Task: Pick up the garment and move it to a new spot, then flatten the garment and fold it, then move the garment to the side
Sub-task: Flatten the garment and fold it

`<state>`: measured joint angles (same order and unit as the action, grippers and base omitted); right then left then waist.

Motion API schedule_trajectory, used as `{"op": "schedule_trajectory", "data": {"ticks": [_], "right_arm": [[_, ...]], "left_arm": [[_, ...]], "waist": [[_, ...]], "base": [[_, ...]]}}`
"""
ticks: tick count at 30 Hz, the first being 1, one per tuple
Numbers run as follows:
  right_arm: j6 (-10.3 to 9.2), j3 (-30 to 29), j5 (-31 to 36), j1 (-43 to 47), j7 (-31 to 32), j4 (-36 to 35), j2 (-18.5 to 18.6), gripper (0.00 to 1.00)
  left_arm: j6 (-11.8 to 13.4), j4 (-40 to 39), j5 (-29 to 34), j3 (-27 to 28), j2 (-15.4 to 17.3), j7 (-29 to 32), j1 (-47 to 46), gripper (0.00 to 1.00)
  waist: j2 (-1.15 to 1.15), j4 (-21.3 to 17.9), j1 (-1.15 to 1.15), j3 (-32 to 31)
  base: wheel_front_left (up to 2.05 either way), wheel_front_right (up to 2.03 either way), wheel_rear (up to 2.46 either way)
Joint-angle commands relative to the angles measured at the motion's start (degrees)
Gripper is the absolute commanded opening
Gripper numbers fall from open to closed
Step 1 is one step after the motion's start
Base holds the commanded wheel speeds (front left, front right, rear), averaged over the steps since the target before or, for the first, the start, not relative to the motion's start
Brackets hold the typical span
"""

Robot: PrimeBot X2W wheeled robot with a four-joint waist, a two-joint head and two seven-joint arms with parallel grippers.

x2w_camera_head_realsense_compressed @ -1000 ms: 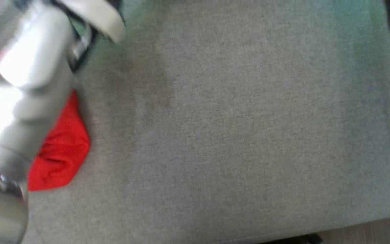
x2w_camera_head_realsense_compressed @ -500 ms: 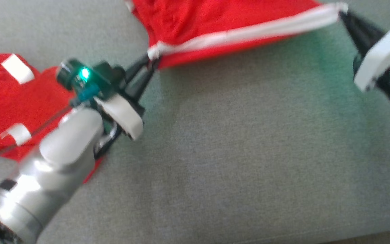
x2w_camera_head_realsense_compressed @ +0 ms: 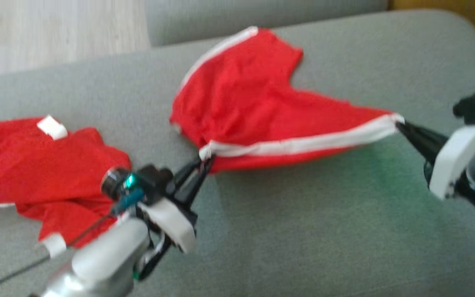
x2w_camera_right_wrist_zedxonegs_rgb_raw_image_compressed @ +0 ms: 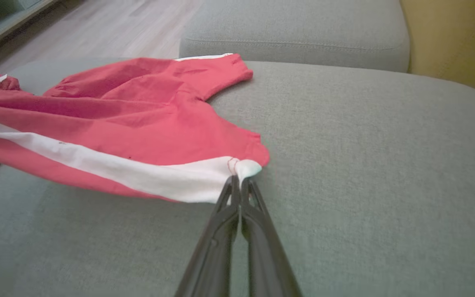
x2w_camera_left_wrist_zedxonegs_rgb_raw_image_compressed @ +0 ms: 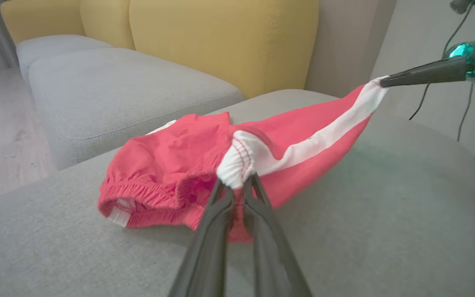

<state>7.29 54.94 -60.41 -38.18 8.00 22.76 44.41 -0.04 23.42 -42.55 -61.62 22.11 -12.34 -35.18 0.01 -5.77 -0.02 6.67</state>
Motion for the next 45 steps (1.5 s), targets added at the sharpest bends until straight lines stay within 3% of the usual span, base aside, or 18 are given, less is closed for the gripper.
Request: {"op": "schedule_trajectory", "data": {"ticks": [1,12,20,29,37,45], "right_arm": [[0.20,-0.6,-0.3,1.6,-0.9,-2.1,2.8,0.00],[0.20,-6.7,0.0,10.1,-3.7,-8.6,7.7,0.00],[0.20,-13.5,5.9,7.4,-3.3,-8.6,4.7,0.00],[0.20,-16.7,15.5,-3.3,0.0,-4.3,0.0,0.00],[0.20,-13.1,21.8,-15.0,3.4,1.3,-2.7,0.00],[0.20,-8.1,23.8,-24.3,3.5,7.3,-3.6,0.00]], "left_arm": [[1.1,-2.8,-0.6,1.7,2.2,-0.1,-0.8,0.00],[6.8,-15.1,-1.9,0.6,4.4,2.3,6.4,0.00],[9.4,-16.1,-2.9,3.2,4.1,3.5,3.8,0.00],[7.3,-11.2,-3.0,4.7,1.8,5.1,-4.0,0.00],[5.1,-4.5,-2.1,4.4,-2.4,6.5,-11.3,0.00],[2.7,1.8,-2.6,4.7,-6.7,5.7,-16.2,0.00]], "waist": [[-0.01,-0.8,0.02,-2.6],[-0.01,0.1,0.02,-5.6],[-0.01,2.8,0.02,-1.3],[-0.01,7.8,0.02,7.7],[-0.01,12.4,0.02,14.8],[-0.01,15.9,0.02,19.9]], "base": [[0.00,0.00,0.00],[0.00,0.00,0.00],[0.00,0.00,0.00],[0.00,0.00,0.00],[0.00,0.00,0.00],[0.00,0.00,0.00]]}}
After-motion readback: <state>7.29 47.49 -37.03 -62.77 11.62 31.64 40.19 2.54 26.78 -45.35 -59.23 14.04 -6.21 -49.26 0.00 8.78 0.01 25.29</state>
